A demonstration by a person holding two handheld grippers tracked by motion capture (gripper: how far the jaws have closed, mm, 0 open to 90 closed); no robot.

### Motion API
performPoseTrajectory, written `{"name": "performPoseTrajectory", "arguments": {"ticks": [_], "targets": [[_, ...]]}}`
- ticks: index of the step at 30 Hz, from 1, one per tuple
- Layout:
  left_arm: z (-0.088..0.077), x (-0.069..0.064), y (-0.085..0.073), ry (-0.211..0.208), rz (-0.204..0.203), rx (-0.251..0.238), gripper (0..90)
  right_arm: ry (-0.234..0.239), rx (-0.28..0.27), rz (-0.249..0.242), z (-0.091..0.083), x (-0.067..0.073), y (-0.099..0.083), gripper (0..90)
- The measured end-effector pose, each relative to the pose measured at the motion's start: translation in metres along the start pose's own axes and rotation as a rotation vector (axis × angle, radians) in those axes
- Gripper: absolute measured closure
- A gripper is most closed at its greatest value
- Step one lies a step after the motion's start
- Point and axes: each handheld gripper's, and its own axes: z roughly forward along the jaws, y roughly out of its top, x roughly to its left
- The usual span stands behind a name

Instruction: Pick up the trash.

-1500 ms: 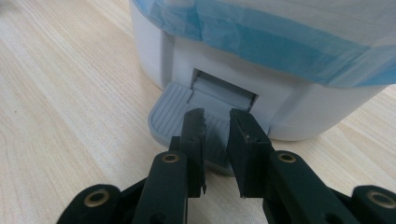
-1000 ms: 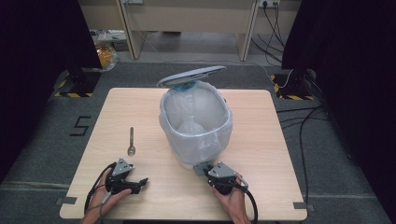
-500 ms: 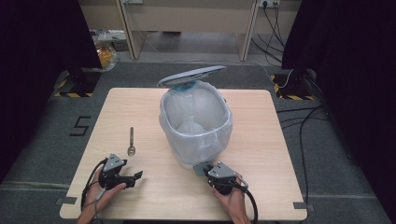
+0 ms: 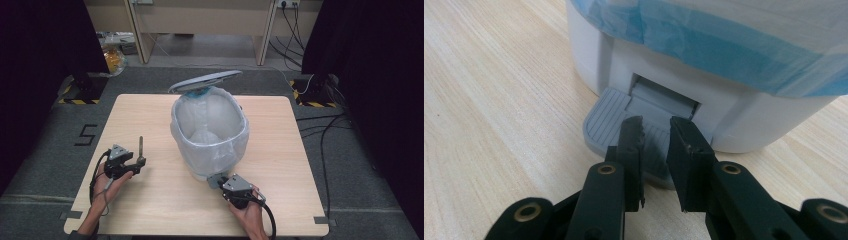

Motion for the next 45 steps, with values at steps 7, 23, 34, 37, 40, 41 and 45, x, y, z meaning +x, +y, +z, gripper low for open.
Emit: {"name": "performPoseTrajectory", "arguments": {"ticks": [7, 23, 34, 37, 40, 41, 45], "targets": [[0.017, 0.008, 0.007, 0.020, -0.013, 0.014, 54.1, 0.000, 0.000, -0.001, 0.000, 0.000, 0.000, 75.8], [0.037, 0.019, 0.009, 0.030, -0.021, 0.044, 77.9, -0.002, -0.003, -0.003, 0.000, 0.001, 0.000, 75.8], [0.041, 0.018, 0.012, 0.007, -0.009, 0.043, 75.2, -0.001, -0.003, -0.005, 0.000, 0.001, 0.000, 75.7], [0.043, 0.016, 0.012, 0.007, -0.002, 0.042, 79.0, 0.002, -0.001, -0.009, 0.000, 0.000, 0.000, 75.7], [0.043, 0.015, 0.012, 0.009, 0.003, 0.035, 79.5, -0.001, -0.003, -0.007, 0.000, 0.001, 0.000, 75.7], [0.043, 0.016, 0.012, 0.005, 0.001, 0.035, 79.6, -0.001, -0.003, -0.007, 0.000, 0.001, 0.000, 75.7], [0.042, 0.017, 0.012, -0.014, -0.008, 0.039, 79.9, -0.001, -0.003, -0.008, 0.000, 0.001, 0.000, 75.8]]}}
